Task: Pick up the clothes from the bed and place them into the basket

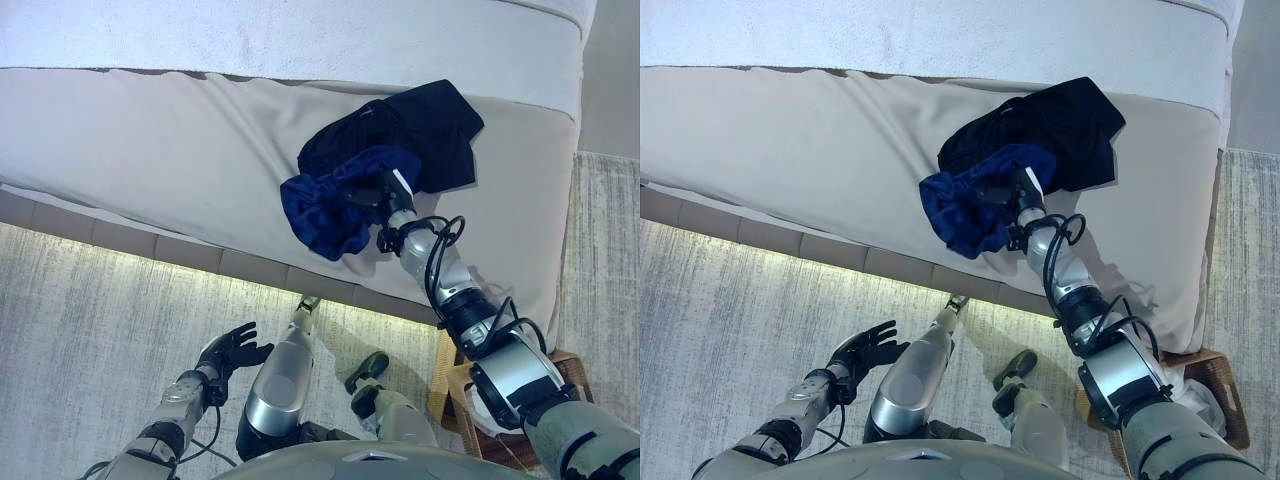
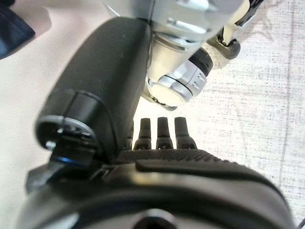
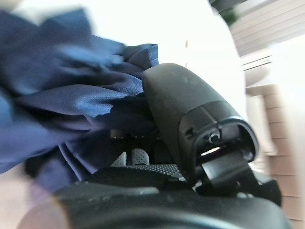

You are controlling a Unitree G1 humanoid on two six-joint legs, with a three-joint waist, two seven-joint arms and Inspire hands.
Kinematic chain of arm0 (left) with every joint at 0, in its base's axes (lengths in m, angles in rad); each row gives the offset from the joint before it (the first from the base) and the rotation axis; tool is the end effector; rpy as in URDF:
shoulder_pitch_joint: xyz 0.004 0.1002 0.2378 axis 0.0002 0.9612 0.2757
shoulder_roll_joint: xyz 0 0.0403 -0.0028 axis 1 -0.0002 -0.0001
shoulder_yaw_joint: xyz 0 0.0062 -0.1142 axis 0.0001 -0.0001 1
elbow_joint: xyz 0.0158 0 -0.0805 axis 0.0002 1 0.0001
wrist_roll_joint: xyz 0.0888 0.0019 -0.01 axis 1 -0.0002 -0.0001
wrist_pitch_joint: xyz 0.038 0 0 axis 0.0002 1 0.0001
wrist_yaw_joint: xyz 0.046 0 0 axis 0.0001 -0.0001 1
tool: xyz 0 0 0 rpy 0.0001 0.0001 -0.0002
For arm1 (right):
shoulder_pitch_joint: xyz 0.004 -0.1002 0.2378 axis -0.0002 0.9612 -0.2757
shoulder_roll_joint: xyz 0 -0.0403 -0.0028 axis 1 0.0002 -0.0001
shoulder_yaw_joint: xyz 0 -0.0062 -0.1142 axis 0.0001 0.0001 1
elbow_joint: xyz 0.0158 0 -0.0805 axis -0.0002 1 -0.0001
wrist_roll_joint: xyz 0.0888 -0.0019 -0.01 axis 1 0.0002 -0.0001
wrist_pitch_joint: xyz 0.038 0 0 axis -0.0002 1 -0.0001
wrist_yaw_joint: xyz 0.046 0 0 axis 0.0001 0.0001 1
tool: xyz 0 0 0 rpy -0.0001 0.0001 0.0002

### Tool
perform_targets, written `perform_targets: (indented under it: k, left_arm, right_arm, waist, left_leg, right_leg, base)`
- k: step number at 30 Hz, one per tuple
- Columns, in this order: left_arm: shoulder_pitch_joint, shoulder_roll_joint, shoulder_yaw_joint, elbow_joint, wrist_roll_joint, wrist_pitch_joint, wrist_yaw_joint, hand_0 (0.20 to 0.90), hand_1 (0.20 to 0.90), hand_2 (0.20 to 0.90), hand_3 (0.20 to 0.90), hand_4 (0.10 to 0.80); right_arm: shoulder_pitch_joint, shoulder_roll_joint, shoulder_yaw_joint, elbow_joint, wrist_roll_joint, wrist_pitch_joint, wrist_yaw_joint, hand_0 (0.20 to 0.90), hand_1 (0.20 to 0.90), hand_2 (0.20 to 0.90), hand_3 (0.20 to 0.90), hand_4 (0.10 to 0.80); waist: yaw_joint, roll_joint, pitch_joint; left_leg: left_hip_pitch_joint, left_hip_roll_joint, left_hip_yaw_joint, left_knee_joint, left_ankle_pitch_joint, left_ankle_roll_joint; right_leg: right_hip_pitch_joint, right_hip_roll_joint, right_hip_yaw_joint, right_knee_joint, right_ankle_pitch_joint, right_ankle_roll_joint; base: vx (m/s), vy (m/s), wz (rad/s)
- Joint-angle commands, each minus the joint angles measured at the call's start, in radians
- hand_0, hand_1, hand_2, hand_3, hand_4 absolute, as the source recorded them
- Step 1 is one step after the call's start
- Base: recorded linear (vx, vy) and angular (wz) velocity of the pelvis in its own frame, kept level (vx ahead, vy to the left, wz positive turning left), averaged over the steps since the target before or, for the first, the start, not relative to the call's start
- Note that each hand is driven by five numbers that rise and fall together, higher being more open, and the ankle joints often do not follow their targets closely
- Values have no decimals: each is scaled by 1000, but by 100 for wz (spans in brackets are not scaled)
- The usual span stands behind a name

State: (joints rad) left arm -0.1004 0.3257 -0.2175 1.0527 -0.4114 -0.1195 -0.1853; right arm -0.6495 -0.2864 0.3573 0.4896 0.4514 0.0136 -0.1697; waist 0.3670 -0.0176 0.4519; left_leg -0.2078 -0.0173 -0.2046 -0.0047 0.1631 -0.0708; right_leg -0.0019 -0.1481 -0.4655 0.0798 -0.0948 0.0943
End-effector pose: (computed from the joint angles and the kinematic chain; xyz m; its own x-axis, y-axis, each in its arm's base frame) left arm 0.1352 0.2383 -0.0862 0.6732 -0.0189 -0.7392 -0.0012 0.9996 -0.0267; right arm 0.3074 -0.1313 0.0953 0.9862 0.1632 0.0266 -0.1624 0.9863 -0.0304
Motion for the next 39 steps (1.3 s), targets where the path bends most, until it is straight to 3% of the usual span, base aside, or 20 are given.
perform_targets:
  k: [1, 5, 11, 19, 25, 30, 34, 39]
  left_arm:
    - [112, -16, 14, 31, 21, -34, 12, 900, 900, 900, 900, 800]
    - [131, -22, 48, 45, 36, -26, 5, 900, 900, 900, 900, 800]
    - [169, -30, 66, 60, 67, -34, 10, 900, 900, 900, 900, 800]
    - [174, -21, 92, 110, 118, 5, 18, 900, 900, 900, 900, 800]
    - [152, -10, 102, 126, 133, 54, 16, 900, 900, 900, 900, 800]
    - [132, 2, 96, 108, 136, 99, 15, 900, 900, 900, 900, 800]
    - [111, 14, 74, 95, 132, 136, 12, 900, 900, 900, 900, 800]
    - [95, 26, 49, 74, 131, 165, 8, 900, 900, 900, 900, 800]
  right_arm:
    - [-30, 15, -107, -303, -145, -219, -125, 300, 300, 300, 200, 100]
    - [-20, -42, -151, -405, -262, -227, -226, 300, 300, 300, 200, 100]
    - [47, -107, -241, -508, -160, -272, -299, 300, 300, 300, 200, 100]
    - [78, -229, -370, -597, -190, -320, -475, 300, 300, 300, 200, 100]
    - [87, -430, -505, -592, -204, -276, -628, 300, 300, 300, 200, 100]
    - [103, -548, -581, -540, -186, -227, -692, 300, 300, 300, 200, 100]
    - [99, -620, -604, -443, -154, -161, -666, 300, 300, 300, 200, 100]
    - [104, -688, -570, -257, -179, -37, -513, 300, 300, 300, 200, 100]
  waist:
    - [-37, -15, -86]
    - [-67, -16, -139]
    - [-111, -31, -225]
    - [-183, -40, -312]
    - [-252, -35, -364]
    - [-288, -39, -387]
    - [-312, -37, -397]
    - [-333, -34, -396]
  left_leg:
    - [46, -37, 39, 6, -150, 79]
    - [80, -40, 66, 2, -151, 96]
    - [161, -26, 120, -43, -172, 107]
    - [232, -13, 200, -74, -196, 111]
    - [283, -5, 262, -83, -217, 104]
    - [296, 0, 295, -83, -222, 93]
    - [306, 4, 318, -83, -224, 82]
    - [315, 9, 329, -83, -220, 72]
  right_leg:
    - [-13, 21, 49, 76, -30, -40]
    - [6, 22, 71, 50, 1, -30]
    - [52, 32, 115, 4, 15, -14]
    - [72, 48, 162, -40, 37, -4]
    - [87, 63, 204, -70, 48, -6]
    - [95, 73, 225, -96, 57, -8]
    - [99, 84, 242, -110, 60, -12]
    - [107, 96, 263, -129, 66, -19]
  base:
    - [-23, 87, -19]
    - [48, 77, -24]
    - [54, -21, -28]
    - [-15, -50, -29]
    - [-65, -64, -31]
    - [-67, -97, -28]
    - [-73, -103, -21]
    - [-59, -116, -17]
